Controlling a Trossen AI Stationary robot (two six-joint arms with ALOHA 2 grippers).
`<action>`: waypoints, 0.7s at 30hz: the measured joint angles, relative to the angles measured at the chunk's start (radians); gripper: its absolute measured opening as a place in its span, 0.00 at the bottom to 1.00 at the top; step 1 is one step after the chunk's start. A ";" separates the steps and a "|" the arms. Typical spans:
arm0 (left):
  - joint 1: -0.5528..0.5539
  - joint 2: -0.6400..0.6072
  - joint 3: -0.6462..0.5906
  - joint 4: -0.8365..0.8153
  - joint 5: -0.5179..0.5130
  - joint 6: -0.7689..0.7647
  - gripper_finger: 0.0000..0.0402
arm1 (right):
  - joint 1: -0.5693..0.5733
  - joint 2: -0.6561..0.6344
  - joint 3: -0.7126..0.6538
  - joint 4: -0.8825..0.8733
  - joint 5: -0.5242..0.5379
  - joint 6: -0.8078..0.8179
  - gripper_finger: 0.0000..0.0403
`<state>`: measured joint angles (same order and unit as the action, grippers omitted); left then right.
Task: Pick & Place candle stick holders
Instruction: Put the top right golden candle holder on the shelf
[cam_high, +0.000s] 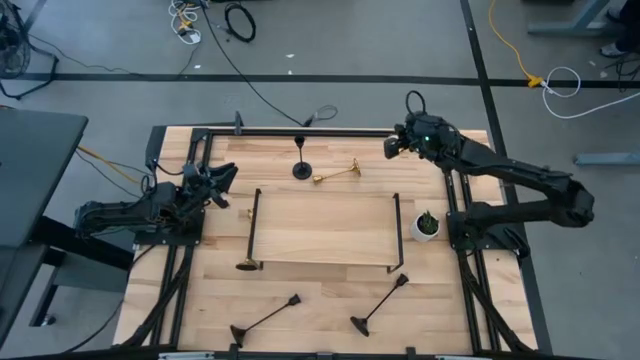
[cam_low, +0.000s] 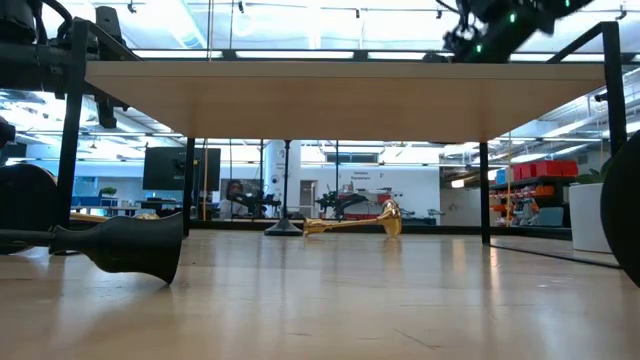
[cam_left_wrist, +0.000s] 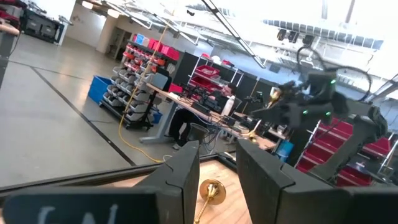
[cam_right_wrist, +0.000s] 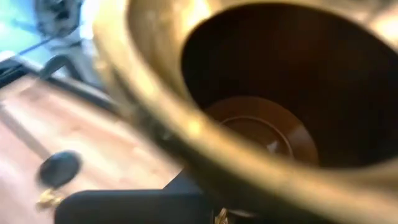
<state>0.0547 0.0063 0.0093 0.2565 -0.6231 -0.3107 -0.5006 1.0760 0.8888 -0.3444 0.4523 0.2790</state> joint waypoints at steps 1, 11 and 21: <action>0.000 0.000 0.000 0.000 0.001 0.000 0.27 | 0.025 0.001 0.029 -0.035 -0.001 0.000 0.00; 0.000 0.000 0.000 0.001 0.078 -0.001 0.27 | 0.276 0.007 0.186 -0.205 -0.028 0.043 0.00; 0.000 0.000 0.000 0.001 0.090 -0.001 0.27 | 0.526 0.025 0.187 -0.224 -0.070 0.174 0.00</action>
<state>0.0550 0.0063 0.0093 0.2574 -0.5335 -0.3115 0.0253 1.1015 1.0760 -0.5688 0.3819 0.4532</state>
